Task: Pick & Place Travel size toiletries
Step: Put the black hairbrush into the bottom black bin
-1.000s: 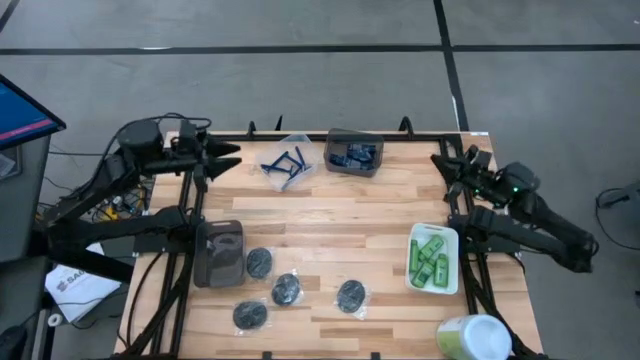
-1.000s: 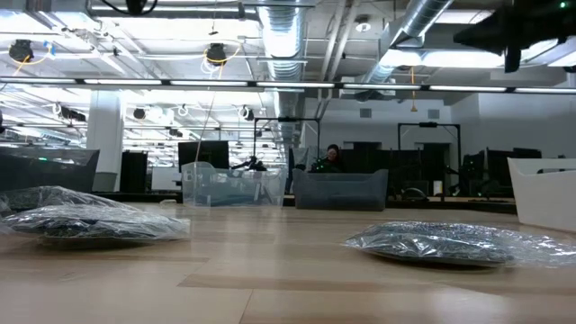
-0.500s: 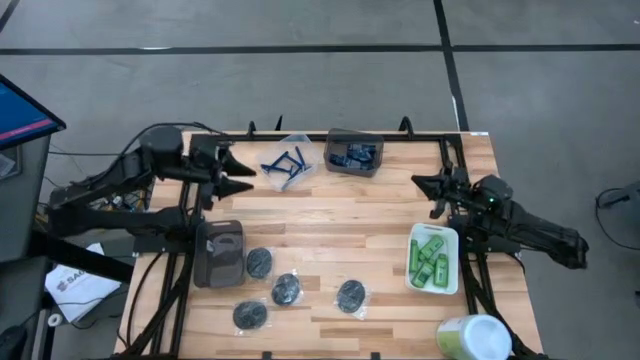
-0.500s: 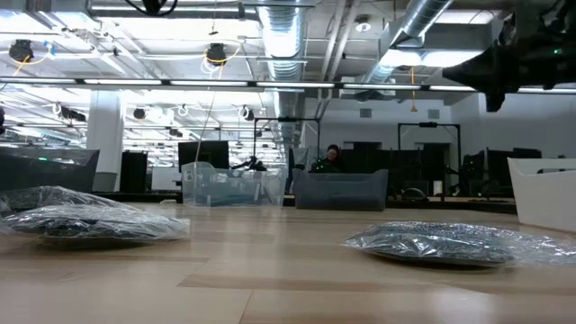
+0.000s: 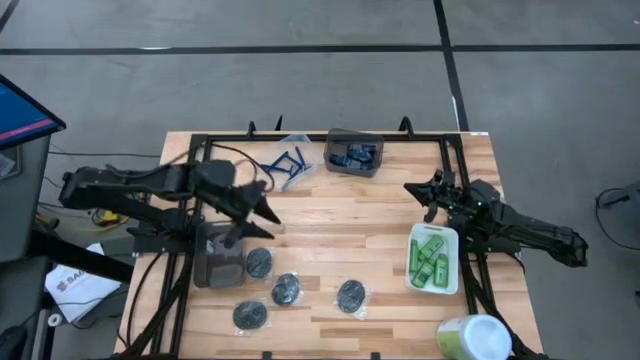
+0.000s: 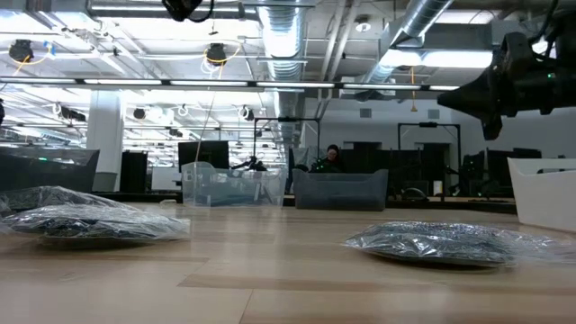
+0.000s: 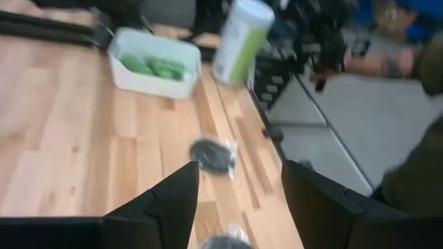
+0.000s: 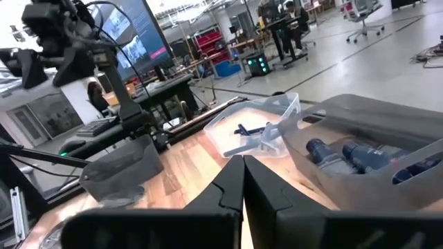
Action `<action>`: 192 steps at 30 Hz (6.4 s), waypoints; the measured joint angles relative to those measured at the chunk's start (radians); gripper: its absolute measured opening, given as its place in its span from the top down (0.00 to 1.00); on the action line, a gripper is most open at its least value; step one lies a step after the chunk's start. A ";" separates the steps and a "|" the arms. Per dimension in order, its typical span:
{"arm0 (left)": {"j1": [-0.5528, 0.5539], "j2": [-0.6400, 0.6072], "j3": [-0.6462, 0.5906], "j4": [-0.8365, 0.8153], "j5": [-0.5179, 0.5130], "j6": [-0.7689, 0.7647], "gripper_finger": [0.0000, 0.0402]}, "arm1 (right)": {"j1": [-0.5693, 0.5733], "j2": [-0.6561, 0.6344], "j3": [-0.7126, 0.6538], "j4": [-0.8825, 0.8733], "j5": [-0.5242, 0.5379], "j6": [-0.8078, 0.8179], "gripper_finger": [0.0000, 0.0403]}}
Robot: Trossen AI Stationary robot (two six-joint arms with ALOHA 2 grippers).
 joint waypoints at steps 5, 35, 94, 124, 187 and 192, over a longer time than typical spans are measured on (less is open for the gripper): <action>-0.052 0.087 0.000 -0.010 -0.008 0.082 0.49 | 0.000 0.000 0.000 0.000 0.000 0.002 1.00; -0.185 0.543 0.000 -0.335 -0.541 -0.173 0.31 | 0.038 0.000 0.000 -0.002 0.000 0.001 1.00; -0.158 0.332 -0.016 -0.242 -0.518 -0.124 0.99 | 0.038 0.000 -0.001 -0.003 0.001 0.000 1.00; -0.442 0.391 -0.211 -0.121 -0.351 0.270 0.25 | 0.038 0.000 -0.001 -0.003 0.001 0.000 1.00; -0.456 -0.289 -0.198 -0.175 -0.585 -0.198 1.00 | 0.038 0.000 -0.001 -0.003 0.001 0.000 1.00; -0.456 -0.389 -0.198 -0.316 -0.390 -0.419 1.00 | 0.038 0.000 -0.001 -0.003 0.001 0.000 1.00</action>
